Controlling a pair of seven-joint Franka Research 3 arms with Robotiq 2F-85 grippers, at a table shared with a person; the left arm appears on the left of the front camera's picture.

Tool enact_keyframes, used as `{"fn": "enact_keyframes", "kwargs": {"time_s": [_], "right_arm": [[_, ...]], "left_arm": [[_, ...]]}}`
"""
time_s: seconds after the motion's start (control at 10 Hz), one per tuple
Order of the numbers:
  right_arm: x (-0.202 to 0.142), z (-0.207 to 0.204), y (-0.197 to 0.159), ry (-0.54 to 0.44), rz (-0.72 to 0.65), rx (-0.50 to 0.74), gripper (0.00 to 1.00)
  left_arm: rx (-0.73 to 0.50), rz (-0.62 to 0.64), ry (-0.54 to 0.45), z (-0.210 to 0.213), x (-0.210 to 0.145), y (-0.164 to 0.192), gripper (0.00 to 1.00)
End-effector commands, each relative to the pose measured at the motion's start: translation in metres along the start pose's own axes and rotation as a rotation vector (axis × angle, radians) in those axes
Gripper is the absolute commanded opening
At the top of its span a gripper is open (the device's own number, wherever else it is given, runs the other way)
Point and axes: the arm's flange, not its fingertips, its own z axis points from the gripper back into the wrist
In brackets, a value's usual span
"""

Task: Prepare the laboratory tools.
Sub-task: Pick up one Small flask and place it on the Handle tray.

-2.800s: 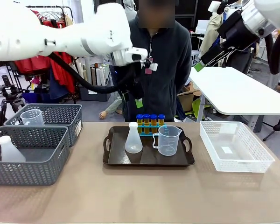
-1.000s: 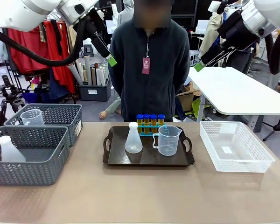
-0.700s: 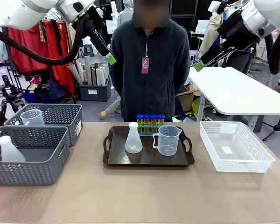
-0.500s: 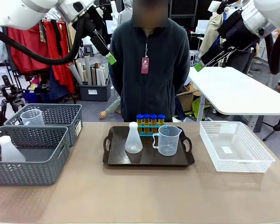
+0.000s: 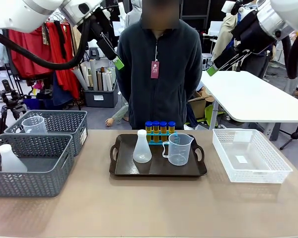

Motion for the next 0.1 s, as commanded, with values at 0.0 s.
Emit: {"fn": "enact_keyframes", "kwargs": {"time_s": [0.0], "right_arm": [[0.0001, 0.0008, -0.0002, -0.004, 0.000, 0.005, 1.00]], "left_arm": [[0.000, -0.001, 0.000, 0.0024, 0.0003, -0.0012, 1.00]]}}
